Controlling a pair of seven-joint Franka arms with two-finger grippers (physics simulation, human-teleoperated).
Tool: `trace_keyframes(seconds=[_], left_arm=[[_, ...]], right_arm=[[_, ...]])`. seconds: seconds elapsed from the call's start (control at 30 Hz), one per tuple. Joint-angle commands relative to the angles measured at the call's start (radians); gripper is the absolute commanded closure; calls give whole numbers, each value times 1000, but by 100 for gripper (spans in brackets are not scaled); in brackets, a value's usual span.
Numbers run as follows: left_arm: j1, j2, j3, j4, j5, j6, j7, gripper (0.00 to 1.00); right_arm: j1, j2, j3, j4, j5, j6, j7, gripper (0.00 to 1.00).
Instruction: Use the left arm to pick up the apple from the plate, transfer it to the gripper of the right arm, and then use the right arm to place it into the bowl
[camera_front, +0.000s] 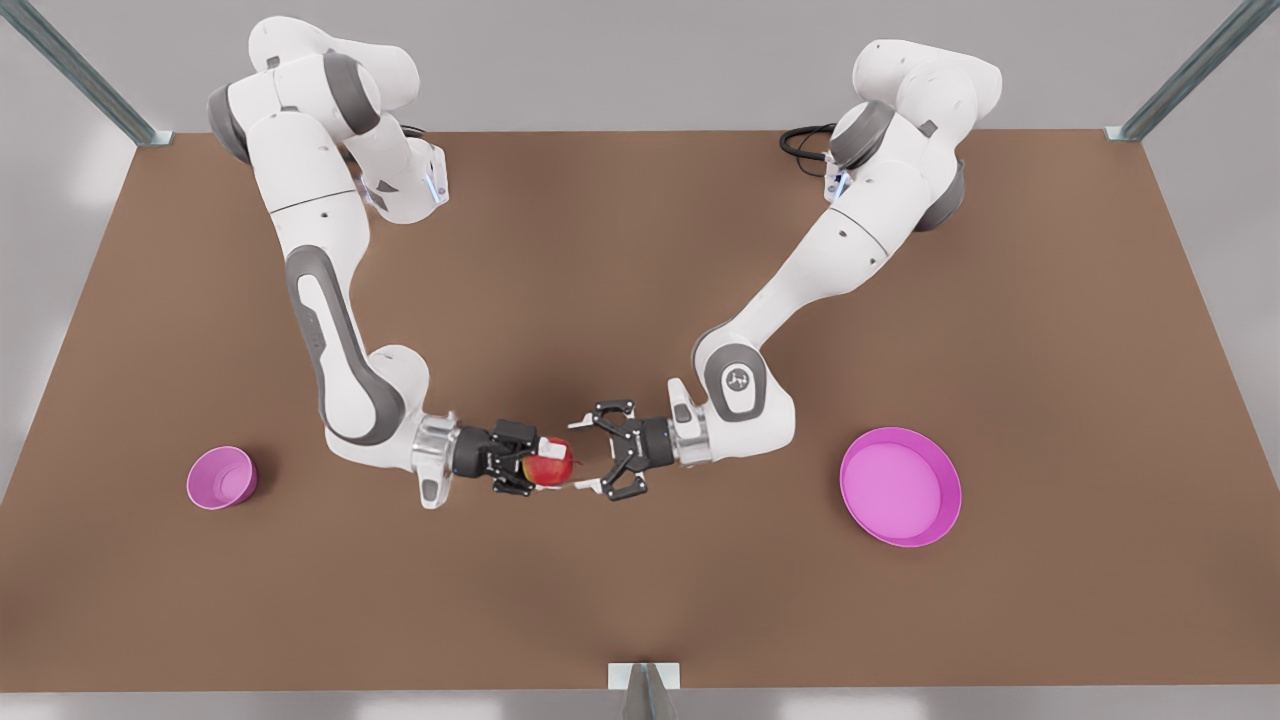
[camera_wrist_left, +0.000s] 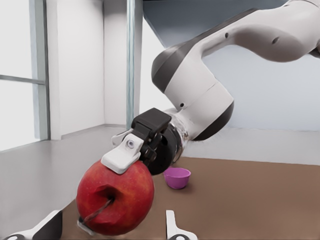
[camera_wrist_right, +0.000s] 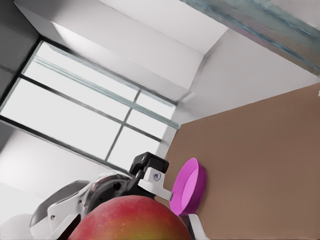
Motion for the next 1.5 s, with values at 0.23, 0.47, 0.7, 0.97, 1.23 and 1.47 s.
trace_keyframes(seconds=[0.23,0.47,0.7,0.97,1.23,1.47], left_arm=[[723,-359,4,-371,1072,-626,-558,0],[740,-648,-5,-202,1711,-1037,-1933,0],[320,-909,541,-374,1532,-881,-2065,0],[317,-879,539,-352,1528,-876,-2162,0],[291,-809,539,-292,1533,-870,-2240,0],[289,-807,539,-292,1530,-872,-2240,0]], right_arm=[[-250,-46,0,-42,-615,-184,45,25],[-400,-45,-12,-33,-1029,-132,47,25],[-457,-26,-27,42,-1296,20,28,25],[-484,69,-116,176,-1413,17,-156,24],[-500,185,-196,338,-1488,-8,-305,22],[-500,185,-192,329,-1503,-57,-280,22]])
